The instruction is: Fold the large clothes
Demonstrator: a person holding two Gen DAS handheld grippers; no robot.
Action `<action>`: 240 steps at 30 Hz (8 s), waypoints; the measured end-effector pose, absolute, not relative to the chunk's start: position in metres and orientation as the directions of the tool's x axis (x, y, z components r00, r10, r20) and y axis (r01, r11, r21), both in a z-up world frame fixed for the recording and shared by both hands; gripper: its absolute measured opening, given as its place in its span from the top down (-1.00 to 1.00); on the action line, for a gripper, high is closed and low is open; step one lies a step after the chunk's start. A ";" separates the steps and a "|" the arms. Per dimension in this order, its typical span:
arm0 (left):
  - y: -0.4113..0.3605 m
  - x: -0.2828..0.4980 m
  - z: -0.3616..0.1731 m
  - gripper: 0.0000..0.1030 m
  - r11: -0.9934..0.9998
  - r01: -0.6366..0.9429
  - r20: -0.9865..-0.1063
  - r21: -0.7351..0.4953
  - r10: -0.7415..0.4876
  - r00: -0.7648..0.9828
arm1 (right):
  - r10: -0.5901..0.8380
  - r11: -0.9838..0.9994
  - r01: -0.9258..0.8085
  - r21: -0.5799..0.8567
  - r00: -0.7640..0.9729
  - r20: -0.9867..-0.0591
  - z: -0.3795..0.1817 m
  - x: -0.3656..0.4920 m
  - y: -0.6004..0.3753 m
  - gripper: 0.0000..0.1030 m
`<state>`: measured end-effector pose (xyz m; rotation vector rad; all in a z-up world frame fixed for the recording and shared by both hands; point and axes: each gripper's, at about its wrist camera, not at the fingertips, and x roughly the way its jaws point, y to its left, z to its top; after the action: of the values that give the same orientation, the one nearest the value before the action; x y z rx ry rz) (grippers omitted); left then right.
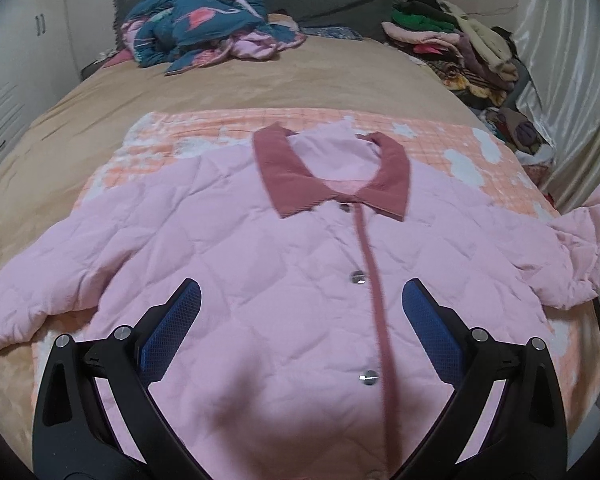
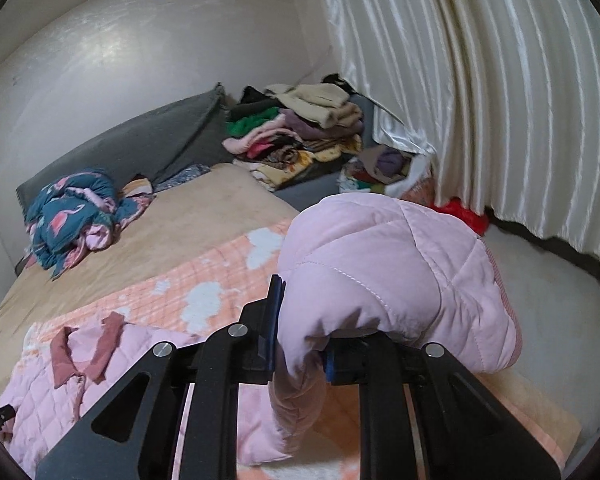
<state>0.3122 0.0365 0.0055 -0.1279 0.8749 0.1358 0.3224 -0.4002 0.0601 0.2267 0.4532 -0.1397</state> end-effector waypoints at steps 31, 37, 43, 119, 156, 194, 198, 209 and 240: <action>0.134 0.305 0.012 -0.84 0.937 -0.295 -0.743 -0.186 0.062 0.667 | 0.130 0.988 -0.083 0.132 0.908 -0.398 0.109 0.346 -0.223 0.69; 0.150 0.304 0.005 -0.84 0.924 -0.315 -0.752 -0.216 0.048 0.657 | 0.169 0.985 -0.137 0.107 0.900 -0.401 0.108 0.353 -0.184 0.69; 0.167 0.302 0.001 -0.84 0.905 -0.342 -0.760 -0.253 0.033 0.649 | 0.205 0.979 -0.188 0.081 0.888 -0.411 0.095 0.360 -0.142 0.69; 0.150 0.332 -0.084 -0.23 0.764 -0.246 -0.711 -0.596 -0.360 0.605 | 0.431 0.891 -0.396 0.220 0.594 -0.679 -0.046 0.287 -0.059 -0.06; 0.170 0.326 -0.078 0.65 0.905 -0.269 -0.791 -0.330 -0.110 0.602 | 0.160 0.987 -0.117 0.112 0.573 -0.804 -0.091 0.400 -0.187 -0.21; 0.193 0.281 -0.018 -0.82 0.905 -0.256 -0.736 -0.341 -0.087 0.672 | 0.409 0.909 -0.360 0.208 0.685 -0.603 0.029 0.303 -0.096 -0.92; 0.206 0.276 -0.016 -0.82 0.899 -0.292 -0.739 -0.326 -0.049 0.672 | 0.433 0.896 -0.396 0.200 0.681 -0.590 0.039 0.295 -0.076 -0.92; 0.242 0.258 -0.007 -0.82 0.871 -0.392 -0.732 -0.298 0.055 0.679 | 0.497 0.852 -0.492 0.180 0.648 -0.577 0.053 0.285 -0.024 -0.92; 0.342 0.205 0.001 -0.82 0.728 -0.638 -0.723 -0.253 0.296 0.624 | 0.603 0.712 -0.694 0.104 0.529 -0.598 0.053 0.259 0.143 -0.92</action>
<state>0.2053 0.3417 0.0012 -0.5279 0.7109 0.5649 0.2591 0.1434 0.0526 -0.1534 0.6518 0.7779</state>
